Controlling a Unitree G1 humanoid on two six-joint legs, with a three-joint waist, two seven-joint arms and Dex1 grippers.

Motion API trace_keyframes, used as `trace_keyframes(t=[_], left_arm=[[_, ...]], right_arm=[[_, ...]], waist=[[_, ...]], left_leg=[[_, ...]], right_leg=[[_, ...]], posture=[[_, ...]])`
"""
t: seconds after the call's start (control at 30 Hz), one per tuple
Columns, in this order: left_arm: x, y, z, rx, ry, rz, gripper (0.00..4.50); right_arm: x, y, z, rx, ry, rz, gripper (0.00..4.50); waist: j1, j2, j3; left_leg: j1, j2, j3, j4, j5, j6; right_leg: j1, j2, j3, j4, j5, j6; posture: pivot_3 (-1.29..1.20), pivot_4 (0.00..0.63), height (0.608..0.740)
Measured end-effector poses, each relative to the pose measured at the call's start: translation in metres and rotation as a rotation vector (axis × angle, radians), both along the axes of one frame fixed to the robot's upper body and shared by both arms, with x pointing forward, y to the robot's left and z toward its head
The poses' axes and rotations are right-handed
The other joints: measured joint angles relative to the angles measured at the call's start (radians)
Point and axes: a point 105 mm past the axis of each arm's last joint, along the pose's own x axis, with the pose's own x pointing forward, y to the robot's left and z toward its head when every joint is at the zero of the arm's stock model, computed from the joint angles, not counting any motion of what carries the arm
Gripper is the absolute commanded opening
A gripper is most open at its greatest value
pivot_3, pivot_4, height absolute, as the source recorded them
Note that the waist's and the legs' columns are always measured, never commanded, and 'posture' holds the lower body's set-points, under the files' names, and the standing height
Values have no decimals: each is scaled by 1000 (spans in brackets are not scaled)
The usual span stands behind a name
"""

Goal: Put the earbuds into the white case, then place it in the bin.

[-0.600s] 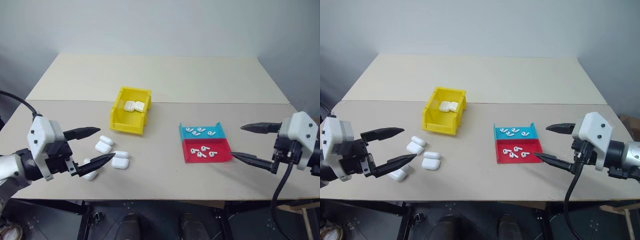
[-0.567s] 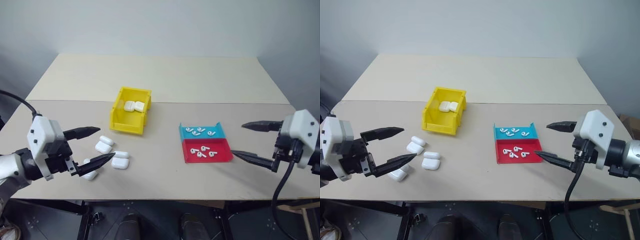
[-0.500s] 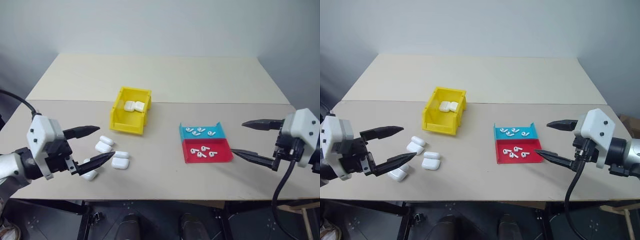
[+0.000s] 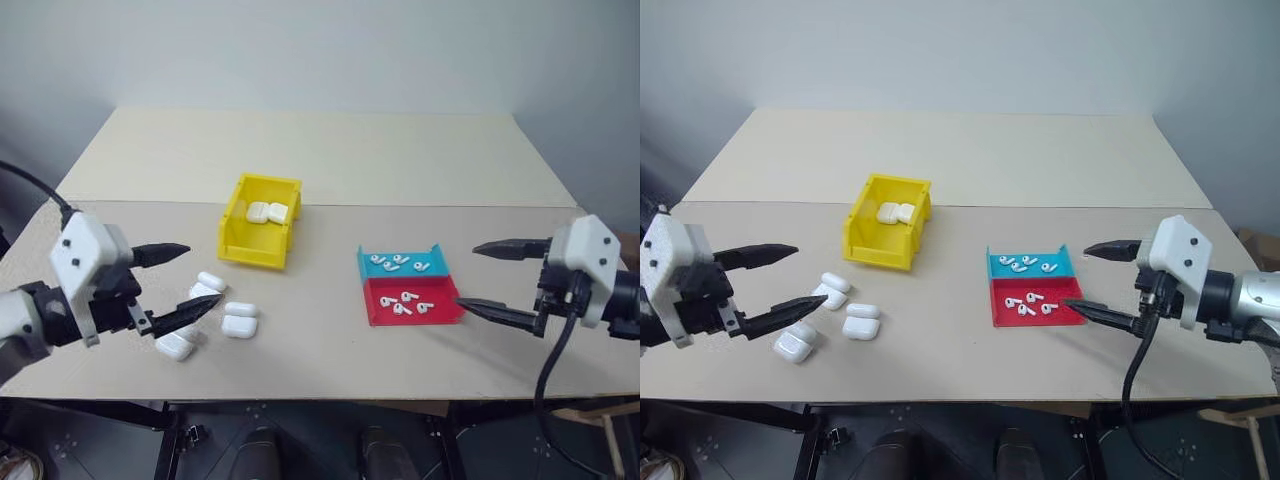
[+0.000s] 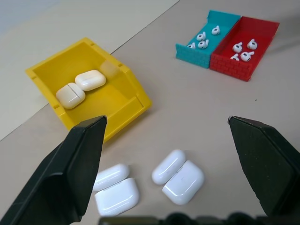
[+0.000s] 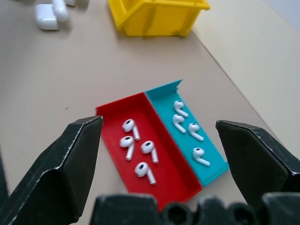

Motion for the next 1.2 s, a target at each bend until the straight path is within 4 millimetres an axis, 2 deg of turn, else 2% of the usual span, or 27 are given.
trace_keyframes(t=[0.1,0.2,0.3,0.43,0.57,0.67,0.77,0.87,1.0,1.2], left_arm=[[3,-3,2,32,40,10,4500],[6,-4,-5,91,162,25,4500],[4,5,-13,233,379,65,4500],[16,15,-12,247,499,180,4500],[30,14,-15,226,568,258,4500],[51,12,-29,223,632,327,4500],[71,15,-50,238,699,428,4500],[79,13,-64,259,753,469,4500],[85,15,-63,250,775,517,4500],[94,13,-70,275,805,569,4500]], right_arm=[[2,-6,1,2,24,-31,4472],[1,-6,0,8,56,-38,4472],[0,-2,3,8,49,-40,4472],[2,1,-1,20,49,-52,4472],[4,8,-1,25,41,-50,4472],[5,11,1,25,41,-51,4472],[6,12,2,22,40,-45,4472],[6,13,5,6,36,-44,4472],[7,10,5,-9,51,-57,4472],[8,11,8,-26,62,-59,4472]], waist=[[4,0,0],[4,0,0],[2,1,1],[1,2,1],[3,1,2],[8,1,2],[10,0,2],[7,0,2],[7,0,2],[9,0,2]], left_leg=[[0,0,-1,-1,0,0],[0,0,-1,-1,0,0],[0,0,0,-1,0,0],[0,-1,-1,-2,0,0],[-1,-1,-1,-1,0,0],[-1,-1,-2,-1,0,0],[-2,-2,-3,0,0,0],[-7,-2,-3,2,0,0],[-16,-2,-4,3,1,-1],[-15,-3,-4,4,2,-2]], right_leg=[[0,0,-1,0,0,0],[0,0,0,0,0,0],[0,0,0,0,0,0],[-1,1,0,1,0,0],[-1,1,0,1,0,0],[-1,0,0,1,0,1],[-1,0,-1,1,0,1],[-5,0,-1,1,0,1],[-16,0,-1,6,1,1],[-16,-1,0,10,0,1]], posture=[[0,150,740],[0,150,740],[0,150,740],[0,150,740],[0,150,740],[0,150,740],[0,150,740],[0,150,740],[0,150,740],[0,150,740]])
